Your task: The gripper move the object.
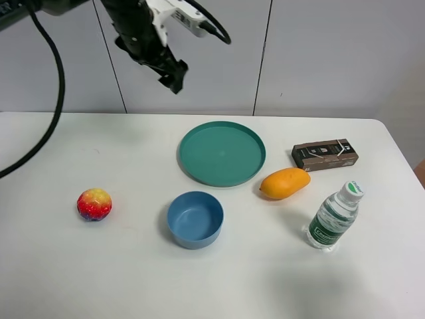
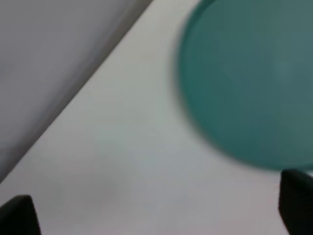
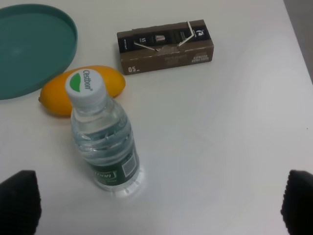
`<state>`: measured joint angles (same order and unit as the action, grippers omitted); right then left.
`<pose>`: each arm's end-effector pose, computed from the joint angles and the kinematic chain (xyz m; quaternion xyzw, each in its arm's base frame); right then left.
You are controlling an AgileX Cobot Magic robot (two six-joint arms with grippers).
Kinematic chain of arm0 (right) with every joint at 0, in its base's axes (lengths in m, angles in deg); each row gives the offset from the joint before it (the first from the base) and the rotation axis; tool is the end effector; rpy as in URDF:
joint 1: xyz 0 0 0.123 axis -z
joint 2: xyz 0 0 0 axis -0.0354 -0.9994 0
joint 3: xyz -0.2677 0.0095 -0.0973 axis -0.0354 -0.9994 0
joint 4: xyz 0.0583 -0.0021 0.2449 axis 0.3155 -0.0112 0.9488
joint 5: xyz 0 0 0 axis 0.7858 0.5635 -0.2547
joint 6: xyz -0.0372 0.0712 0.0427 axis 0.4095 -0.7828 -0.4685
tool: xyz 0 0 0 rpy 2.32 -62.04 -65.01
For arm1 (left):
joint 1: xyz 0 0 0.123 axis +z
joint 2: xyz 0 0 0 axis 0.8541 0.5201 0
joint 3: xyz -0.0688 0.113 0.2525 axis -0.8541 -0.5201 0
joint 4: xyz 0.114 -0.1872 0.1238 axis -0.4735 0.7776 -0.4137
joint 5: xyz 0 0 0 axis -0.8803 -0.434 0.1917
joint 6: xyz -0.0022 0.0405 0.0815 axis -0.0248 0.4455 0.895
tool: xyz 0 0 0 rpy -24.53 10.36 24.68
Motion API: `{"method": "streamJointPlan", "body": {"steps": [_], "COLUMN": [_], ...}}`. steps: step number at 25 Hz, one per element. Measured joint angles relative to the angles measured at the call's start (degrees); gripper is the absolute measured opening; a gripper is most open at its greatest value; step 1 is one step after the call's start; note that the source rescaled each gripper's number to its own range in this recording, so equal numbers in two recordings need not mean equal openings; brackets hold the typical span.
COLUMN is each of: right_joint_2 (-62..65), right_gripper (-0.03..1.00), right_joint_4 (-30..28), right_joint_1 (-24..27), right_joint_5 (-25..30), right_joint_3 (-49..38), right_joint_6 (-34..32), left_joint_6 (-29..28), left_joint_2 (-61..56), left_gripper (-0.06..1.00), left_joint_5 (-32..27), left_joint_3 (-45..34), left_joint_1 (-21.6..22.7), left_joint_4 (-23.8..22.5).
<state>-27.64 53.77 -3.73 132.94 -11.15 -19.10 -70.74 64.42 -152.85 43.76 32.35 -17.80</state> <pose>-0.0033 -0.0001 0.2726 -0.0044 0.8571 0.0126 0.5150 0.4205 -0.1990 0.3116 0.3693 0.8908 0.0283 0.2633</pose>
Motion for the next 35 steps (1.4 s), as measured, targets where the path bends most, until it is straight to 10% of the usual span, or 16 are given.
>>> {"method": "streamJointPlan", "body": {"steps": [20,35], "right_joint_2": [0.00,0.00], "right_gripper": [1.00,1.00], "right_joint_4": [0.00,0.00], "right_joint_1": [0.00,0.00], "right_joint_5": [0.00,0.00], "right_joint_3": [0.00,0.00], "right_joint_6": [0.00,0.00], "left_joint_6": [-9.79,-19.80], "left_joint_2": [-51.06,-103.48], "left_gripper": [0.99,0.99], "left_joint_5": [17.76,16.24], "left_joint_3": [-54.37,-77.98], "left_joint_1": [29.93,31.87], "left_joint_4": [-0.95,-0.49]}}
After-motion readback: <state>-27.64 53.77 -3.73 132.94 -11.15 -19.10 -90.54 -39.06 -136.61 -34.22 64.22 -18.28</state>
